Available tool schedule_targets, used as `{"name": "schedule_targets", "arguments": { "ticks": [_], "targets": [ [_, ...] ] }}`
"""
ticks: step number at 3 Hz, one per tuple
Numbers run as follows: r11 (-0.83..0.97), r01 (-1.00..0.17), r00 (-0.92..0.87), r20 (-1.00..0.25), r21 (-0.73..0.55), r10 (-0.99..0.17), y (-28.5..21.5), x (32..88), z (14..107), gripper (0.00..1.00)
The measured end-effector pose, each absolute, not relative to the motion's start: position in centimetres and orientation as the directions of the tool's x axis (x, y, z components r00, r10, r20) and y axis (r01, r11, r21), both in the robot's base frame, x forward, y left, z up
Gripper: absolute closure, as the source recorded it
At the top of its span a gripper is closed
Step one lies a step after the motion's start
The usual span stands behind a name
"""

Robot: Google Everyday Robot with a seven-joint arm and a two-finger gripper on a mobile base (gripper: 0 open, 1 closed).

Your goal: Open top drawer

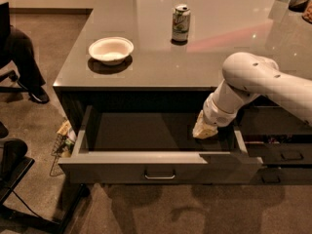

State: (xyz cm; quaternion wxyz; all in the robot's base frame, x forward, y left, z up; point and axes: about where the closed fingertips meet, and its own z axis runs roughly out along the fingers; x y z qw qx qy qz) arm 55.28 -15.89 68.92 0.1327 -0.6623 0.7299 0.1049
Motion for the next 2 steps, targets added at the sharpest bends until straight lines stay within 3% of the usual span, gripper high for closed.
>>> {"name": "schedule_targets", "arguments": {
  "ticks": [2],
  "targets": [
    [0.109,-0.994,-0.111,-0.333,0.022,-0.936,-16.2,53.1,67.0,1.00]
  ]
}}
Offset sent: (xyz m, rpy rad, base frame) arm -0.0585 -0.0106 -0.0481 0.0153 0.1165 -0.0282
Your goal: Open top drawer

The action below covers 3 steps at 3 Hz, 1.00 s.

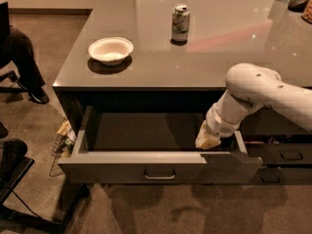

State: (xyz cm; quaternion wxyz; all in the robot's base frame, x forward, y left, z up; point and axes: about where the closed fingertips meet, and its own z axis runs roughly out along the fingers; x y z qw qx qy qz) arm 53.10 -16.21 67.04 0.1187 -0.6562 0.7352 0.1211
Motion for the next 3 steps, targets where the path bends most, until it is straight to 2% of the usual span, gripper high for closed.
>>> {"name": "schedule_targets", "arguments": {
  "ticks": [1,2,3],
  "targets": [
    [0.134,-0.987,-0.156,-0.319,0.092,-0.935,-17.4,48.3,64.6,1.00],
    [0.134,-0.987,-0.156,-0.319,0.092,-0.935,-17.4,48.3,64.6,1.00],
    [0.176,-0.975,-0.205,-0.255,0.132,-0.945,-21.8,41.3,64.0,1.00]
  ]
}}
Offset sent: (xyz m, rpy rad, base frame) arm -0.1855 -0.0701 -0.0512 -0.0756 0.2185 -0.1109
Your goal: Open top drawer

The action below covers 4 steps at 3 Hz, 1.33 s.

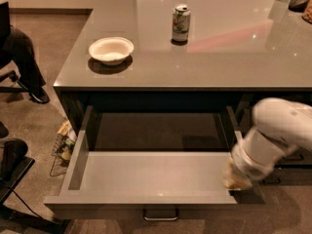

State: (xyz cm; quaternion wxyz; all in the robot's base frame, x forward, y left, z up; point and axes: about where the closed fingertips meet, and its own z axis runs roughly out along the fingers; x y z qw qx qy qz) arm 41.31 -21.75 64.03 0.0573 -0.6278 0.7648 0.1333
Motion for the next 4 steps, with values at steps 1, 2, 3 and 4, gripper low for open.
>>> {"name": "schedule_targets", "arguments": {
  "ticks": [1,2,3,4],
  "targets": [
    [0.184,-0.973,-0.212,-0.221,0.142,-0.952,-24.85,36.96,64.03,1.00],
    [0.184,-0.973,-0.212,-0.221,0.142,-0.952,-24.85,36.98,64.03,0.82],
    [0.182,-0.973,-0.210,-0.220,0.142,-0.953,-24.79,36.92,64.07,0.51],
    [0.181,-0.973,-0.209,-0.219,0.141,-0.953,-24.77,36.89,64.10,0.28]
  ]
}}
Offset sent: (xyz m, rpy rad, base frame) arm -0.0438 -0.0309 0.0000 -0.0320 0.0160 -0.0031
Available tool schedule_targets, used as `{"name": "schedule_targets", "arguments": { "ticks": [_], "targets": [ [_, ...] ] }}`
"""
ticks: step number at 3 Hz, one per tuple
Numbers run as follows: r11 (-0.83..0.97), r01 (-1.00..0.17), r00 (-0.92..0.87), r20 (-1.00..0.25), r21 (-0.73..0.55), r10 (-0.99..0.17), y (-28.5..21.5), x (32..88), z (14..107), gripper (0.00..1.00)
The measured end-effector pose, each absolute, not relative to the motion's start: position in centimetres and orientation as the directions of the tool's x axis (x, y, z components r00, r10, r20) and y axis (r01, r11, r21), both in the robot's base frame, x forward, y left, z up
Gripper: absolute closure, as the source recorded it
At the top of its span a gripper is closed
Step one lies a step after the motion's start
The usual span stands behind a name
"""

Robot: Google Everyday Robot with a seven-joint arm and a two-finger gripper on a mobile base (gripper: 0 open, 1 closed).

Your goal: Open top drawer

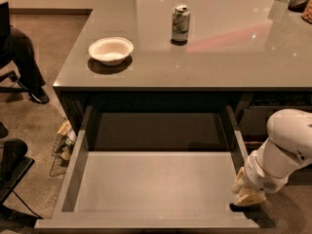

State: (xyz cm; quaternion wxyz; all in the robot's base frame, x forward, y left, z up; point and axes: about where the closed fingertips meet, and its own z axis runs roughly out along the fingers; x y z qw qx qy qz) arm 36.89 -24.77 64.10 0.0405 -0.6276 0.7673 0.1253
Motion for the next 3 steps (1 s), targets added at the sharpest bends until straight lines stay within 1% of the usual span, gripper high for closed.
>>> {"name": "schedule_targets", "arguments": {
  "ticks": [1,2,3],
  "targets": [
    [0.180,-0.973,-0.208,-0.218,0.141,-0.953,-24.75,36.84,64.13,0.04],
    [0.180,-0.974,-0.208,-0.218,0.141,-0.954,-24.74,36.81,64.14,0.00],
    [0.180,-0.974,-0.208,-0.218,0.141,-0.954,-24.74,36.81,64.14,0.00]
  ]
}}
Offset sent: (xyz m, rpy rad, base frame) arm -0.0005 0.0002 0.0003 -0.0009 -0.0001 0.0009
